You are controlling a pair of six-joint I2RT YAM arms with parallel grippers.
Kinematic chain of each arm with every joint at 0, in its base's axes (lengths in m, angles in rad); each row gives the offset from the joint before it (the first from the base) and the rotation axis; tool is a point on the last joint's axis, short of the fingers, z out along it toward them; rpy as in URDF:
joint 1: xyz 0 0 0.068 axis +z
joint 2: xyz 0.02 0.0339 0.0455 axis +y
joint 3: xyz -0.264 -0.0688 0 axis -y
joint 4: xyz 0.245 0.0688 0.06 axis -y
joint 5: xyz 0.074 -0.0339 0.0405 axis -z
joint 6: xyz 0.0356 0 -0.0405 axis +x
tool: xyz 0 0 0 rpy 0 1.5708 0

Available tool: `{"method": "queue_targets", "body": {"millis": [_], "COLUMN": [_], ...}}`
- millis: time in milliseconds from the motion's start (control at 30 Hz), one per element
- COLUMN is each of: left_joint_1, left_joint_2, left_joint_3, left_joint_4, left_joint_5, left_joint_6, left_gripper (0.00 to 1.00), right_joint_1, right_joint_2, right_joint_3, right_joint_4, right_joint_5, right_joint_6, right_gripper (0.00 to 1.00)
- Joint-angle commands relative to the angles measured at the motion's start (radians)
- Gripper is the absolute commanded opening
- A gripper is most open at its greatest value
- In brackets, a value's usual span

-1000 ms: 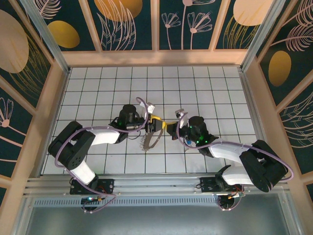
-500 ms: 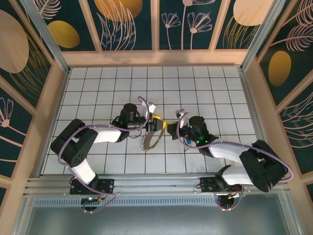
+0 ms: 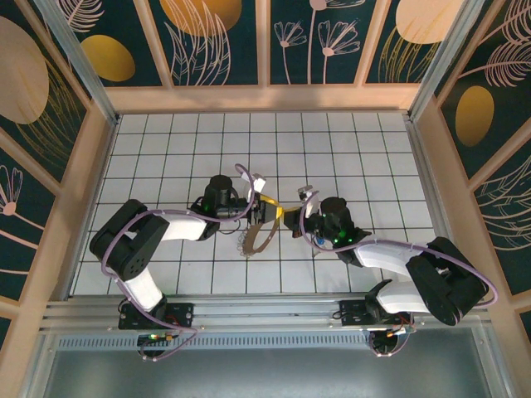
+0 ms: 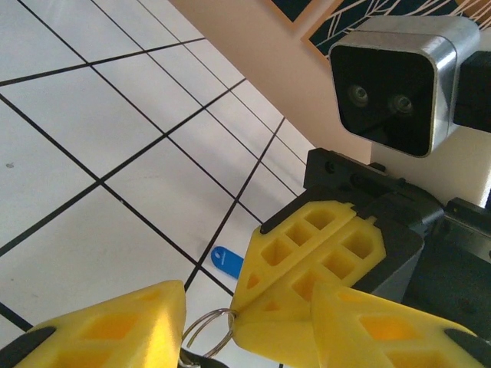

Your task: Put the keys on the keyring

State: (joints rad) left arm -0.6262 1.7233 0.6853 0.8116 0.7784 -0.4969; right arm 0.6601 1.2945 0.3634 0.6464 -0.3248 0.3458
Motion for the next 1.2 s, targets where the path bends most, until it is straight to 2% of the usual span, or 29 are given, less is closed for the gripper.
{"method": "queue_targets", "body": {"millis": [0,400,600,800,967,1100,1167], "left_joint_1": [-0.003,-0.002,-0.002,-0.002,-0.002,-0.003,-0.002], "left_joint_2": [0.019,0.019,0.028,0.031,0.005,-0.063,-0.098], "left_joint_3": [0.011,0.011,0.013,0.012,0.005,-0.009,-0.008], "left_joint_4": [0.005,-0.021,-0.024,0.003,0.021,0.014,-0.008], "left_joint_5": [0.056,0.068,0.06,0.048,0.02,-0.007,-0.02], "left_joint_6": [0.025,0.049,0.052,0.035,0.029,0.044,0.068], "left_gripper": [0.46,0.35,0.22,0.0,0.0,0.0,0.0], "right_joint_1": [-0.013,-0.03,-0.031,-0.032,-0.041,-0.076,-0.095], "right_joint_2": [-0.003,0.012,0.015,0.015,-0.008,-0.137,-0.213], "right_joint_3": [-0.004,-0.01,-0.01,-0.011,-0.001,-0.007,-0.009], "right_joint_4": [0.086,0.118,0.118,0.116,0.077,0.007,-0.04], "right_joint_5": [-0.02,-0.045,-0.046,-0.049,-0.04,-0.017,0.006], "right_joint_6": [-0.004,0.007,0.008,0.007,0.007,0.021,0.027], "right_gripper": [0.0,0.0,0.0,0.0,0.0,0.32,0.4]}}
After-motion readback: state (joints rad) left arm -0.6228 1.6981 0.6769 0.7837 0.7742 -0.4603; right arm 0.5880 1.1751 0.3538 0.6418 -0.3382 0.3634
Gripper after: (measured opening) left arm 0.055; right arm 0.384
